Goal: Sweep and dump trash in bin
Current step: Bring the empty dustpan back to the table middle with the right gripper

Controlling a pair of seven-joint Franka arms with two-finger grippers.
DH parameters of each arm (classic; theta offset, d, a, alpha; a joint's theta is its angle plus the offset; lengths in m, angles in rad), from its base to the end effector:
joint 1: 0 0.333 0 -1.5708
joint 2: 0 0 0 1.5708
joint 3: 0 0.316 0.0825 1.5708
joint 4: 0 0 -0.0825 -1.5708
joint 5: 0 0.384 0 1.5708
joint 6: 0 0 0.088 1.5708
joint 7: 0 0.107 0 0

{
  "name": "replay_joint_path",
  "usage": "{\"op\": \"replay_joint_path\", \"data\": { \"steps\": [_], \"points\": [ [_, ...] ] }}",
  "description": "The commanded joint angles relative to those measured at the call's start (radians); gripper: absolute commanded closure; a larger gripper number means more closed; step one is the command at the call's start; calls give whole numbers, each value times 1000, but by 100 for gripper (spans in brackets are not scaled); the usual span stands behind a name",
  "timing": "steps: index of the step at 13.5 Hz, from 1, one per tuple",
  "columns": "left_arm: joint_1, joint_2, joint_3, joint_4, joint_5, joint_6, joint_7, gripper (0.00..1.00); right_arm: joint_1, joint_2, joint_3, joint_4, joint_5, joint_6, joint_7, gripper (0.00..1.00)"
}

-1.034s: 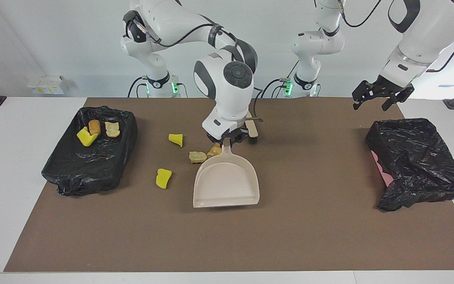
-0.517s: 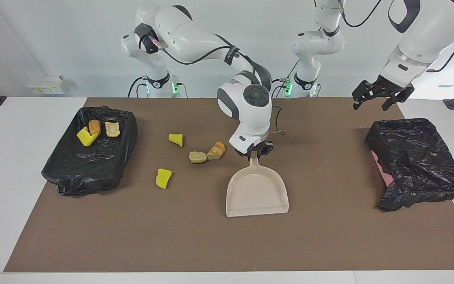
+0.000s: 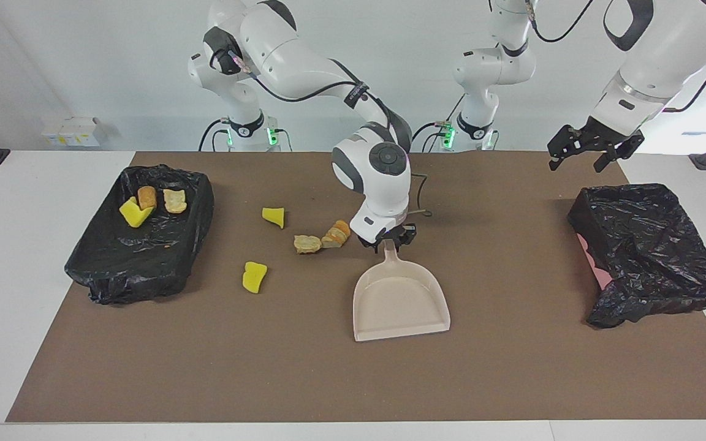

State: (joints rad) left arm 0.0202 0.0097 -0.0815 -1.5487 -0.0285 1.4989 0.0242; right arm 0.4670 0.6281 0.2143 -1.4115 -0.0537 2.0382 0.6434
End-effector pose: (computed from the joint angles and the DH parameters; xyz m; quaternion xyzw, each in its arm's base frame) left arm 0.5488 -0.0367 0.6235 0.9985 -0.0433 -0.0300 0.0141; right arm 0.5794 0.4276 0.3407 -0.9992 -0.0106 0.0187 0.0342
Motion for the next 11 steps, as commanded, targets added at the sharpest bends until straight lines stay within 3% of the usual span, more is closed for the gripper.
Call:
{"op": "replay_joint_path", "data": {
  "steps": [1,4,7,11],
  "points": [
    [10,3,-6,12,12,-6,11,0,-16,-60,4,-44,26,-28,-31,32],
    [10,3,-6,12,12,-6,11,0,-27,-134,4,-43,32,-157,-30,28],
    [10,3,-6,12,12,-6,11,0,-11,-267,5,-85,83,-304,-27,26],
    [10,3,-6,12,12,-6,11,0,77,-468,5,-347,161,-281,-25,26]
  ]
}}
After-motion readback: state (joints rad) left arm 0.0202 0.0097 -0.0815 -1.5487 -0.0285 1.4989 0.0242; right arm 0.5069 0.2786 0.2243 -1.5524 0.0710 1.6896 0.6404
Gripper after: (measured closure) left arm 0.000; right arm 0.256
